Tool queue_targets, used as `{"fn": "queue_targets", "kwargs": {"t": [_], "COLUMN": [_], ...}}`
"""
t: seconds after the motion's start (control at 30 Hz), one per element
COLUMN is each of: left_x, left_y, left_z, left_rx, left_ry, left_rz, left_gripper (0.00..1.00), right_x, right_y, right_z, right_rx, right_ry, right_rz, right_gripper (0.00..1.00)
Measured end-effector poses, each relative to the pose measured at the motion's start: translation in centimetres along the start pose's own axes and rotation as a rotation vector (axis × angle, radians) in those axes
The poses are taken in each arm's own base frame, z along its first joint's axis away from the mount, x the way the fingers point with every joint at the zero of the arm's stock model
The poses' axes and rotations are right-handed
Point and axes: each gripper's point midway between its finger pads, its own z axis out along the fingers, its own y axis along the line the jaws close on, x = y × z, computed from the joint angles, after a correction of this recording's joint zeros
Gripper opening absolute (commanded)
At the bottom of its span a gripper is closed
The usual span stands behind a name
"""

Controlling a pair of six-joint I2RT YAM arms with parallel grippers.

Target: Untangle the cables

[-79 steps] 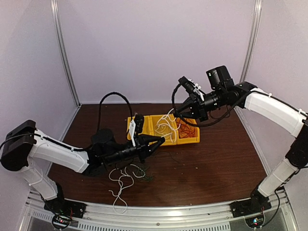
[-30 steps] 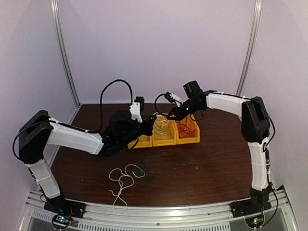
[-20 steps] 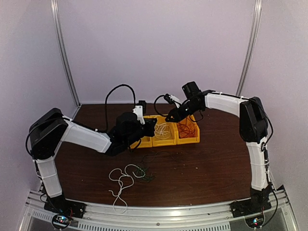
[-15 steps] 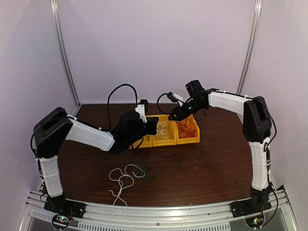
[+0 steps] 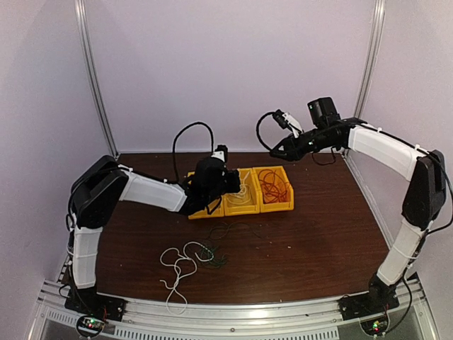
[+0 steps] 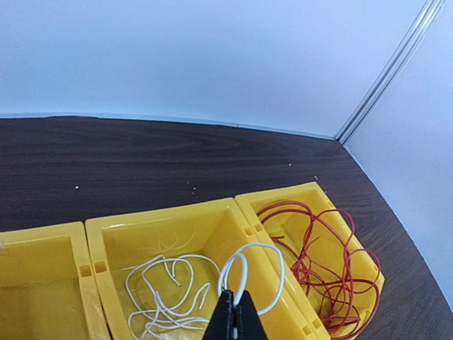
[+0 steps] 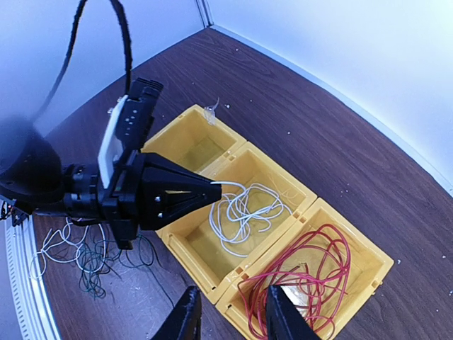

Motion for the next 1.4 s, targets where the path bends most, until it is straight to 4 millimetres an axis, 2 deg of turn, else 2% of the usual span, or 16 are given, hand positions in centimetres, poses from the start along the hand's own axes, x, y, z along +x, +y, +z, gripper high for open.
{"fn": "queue_targets", "kwargs": {"t": [0.2,0.23,0.37,0.7,0.83,0.9,0.97,1.07,1.17,1.23,1.3,1.4], "left_x": [1.6,1.8,2.1,1.8,0.4,-1.1,-3.2,-6.8,-8.5,-7.7,-5.7,-0.5], "left_y": [0.9,1.0,0.8,0.5,-0.2,-0.8,-1.3,-1.9,-1.8,-0.9,0.3,2.8], "left_z": [0.5,0.6,1.1,1.2,-0.3,-1.8,-4.3,-9.1,-13.6,-16.5,-18.6,-21.7], "left_rx": [-0.042,-0.045,-0.049,-0.057,-0.024,0.002,0.026,0.066,0.099,0.107,0.112,0.114], "left_ry": [0.056,0.062,0.088,0.110,0.104,0.084,0.060,0.011,-0.002,0.037,0.098,0.256], "left_rz": [-0.007,-0.007,-0.003,0.007,0.044,0.066,0.086,0.106,0.120,0.131,0.140,0.134], "left_gripper": [0.00,0.04,0.32,0.45,0.48,0.49,0.49,0.49,0.45,0.42,0.39,0.40], "right_x": [0.3,0.5,0.8,1.3,2.1,2.6,2.9,2.9,3.2,3.7,4.2,5.5], "right_y": [0.6,0.6,0.6,0.6,0.7,0.9,1.4,2.5,4.3,6.3,8.6,12.4], "right_z": [-0.8,-0.7,-0.6,-0.3,-0.1,-0.1,-0.3,-0.7,-1.0,-0.7,0.1,1.7], "right_rx": [0.001,0.001,-0.002,-0.008,-0.013,-0.020,-0.038,-0.079,-0.123,-0.164,-0.210,-0.282], "right_ry": [-0.011,-0.009,-0.003,0.000,0.010,0.014,0.012,-0.004,-0.010,-0.004,0.008,0.041], "right_rz": [-0.014,-0.013,-0.008,-0.006,-0.007,-0.012,-0.025,-0.068,-0.136,-0.201,-0.267,-0.360], "right_gripper": [0.33,0.33,0.33,0.33,0.33,0.34,0.34,0.33,0.32,0.32,0.33,0.35]}}
